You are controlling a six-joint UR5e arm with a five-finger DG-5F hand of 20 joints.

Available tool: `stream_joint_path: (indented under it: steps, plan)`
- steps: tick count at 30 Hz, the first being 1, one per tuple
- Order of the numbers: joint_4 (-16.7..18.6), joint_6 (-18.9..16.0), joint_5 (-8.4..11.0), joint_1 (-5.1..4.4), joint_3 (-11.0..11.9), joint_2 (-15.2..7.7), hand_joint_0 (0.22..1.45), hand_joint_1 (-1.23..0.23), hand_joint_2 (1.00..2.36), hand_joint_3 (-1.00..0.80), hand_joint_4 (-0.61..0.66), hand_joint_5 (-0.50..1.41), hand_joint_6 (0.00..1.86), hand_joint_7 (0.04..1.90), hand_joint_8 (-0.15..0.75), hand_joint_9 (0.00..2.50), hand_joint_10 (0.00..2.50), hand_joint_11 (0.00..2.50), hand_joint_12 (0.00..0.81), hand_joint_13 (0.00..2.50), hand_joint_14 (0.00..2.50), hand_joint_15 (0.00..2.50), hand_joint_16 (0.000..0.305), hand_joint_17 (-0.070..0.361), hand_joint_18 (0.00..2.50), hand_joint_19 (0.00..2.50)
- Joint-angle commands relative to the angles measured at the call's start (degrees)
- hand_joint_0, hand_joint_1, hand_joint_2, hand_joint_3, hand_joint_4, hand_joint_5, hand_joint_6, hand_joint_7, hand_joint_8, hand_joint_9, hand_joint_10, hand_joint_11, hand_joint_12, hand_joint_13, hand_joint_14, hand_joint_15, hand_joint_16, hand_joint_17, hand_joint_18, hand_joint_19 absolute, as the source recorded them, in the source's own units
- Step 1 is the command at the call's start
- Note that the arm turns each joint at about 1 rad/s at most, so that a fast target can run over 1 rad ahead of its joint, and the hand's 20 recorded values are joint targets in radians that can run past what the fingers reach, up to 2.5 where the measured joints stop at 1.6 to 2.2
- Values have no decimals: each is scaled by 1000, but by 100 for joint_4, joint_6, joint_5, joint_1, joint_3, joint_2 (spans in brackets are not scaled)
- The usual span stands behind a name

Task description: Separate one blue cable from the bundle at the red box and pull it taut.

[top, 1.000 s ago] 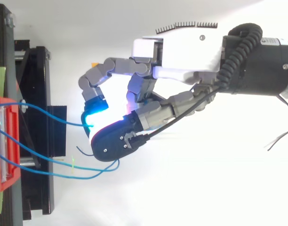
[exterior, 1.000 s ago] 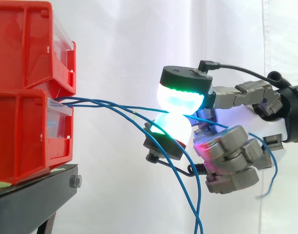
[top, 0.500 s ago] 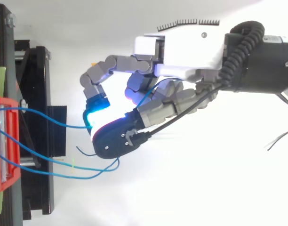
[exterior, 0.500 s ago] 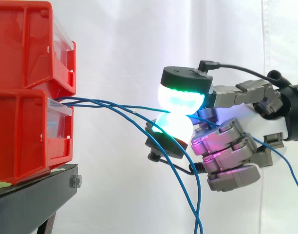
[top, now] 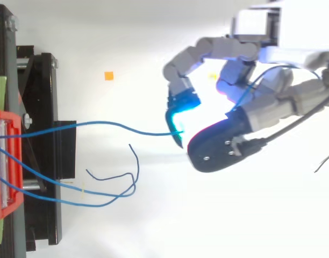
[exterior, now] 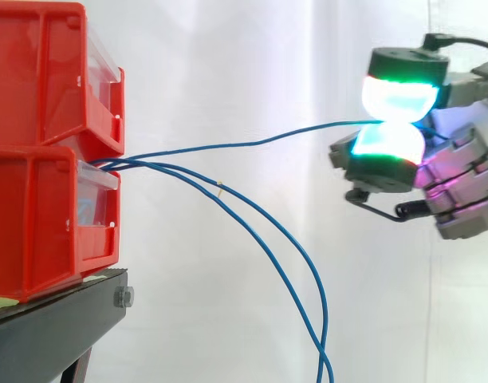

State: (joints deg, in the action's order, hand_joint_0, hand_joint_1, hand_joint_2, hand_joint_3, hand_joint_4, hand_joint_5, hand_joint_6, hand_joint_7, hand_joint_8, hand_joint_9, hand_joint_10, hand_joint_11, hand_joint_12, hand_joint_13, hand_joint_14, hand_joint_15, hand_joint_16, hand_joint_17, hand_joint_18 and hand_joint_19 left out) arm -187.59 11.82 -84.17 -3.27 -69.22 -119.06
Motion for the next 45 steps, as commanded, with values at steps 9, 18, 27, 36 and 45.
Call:
stream_joint_path:
  steps: [9,18,27,36,45]
  plan:
    - [1093,-461,164,-69,-900,261,759,-786,1030,-22,-79,-186,883,1735,264,1049,2030,1590,312,1018,2046,1415,42,93,1227,1692]
    - [2200,-848,339,-192,-1542,261,760,-788,1028,-21,-80,-186,882,1740,263,1043,2047,1589,311,1016,2046,1411,41,93,1223,1696]
    - [2815,-839,656,-288,-1867,261,760,-787,1028,-18,-81,-185,882,1743,265,1040,2072,1581,311,1017,2043,1414,41,92,1224,1695]
    - [2719,-699,647,-288,-1867,261,760,-787,1028,-18,-83,-185,882,1738,264,1034,2084,1577,311,1017,2043,1412,41,92,1225,1693]
    - [2719,-681,647,-288,-1867,261,761,-787,1028,-18,-77,-185,883,1738,268,1026,2089,1571,316,1022,2034,1411,42,94,1227,1691]
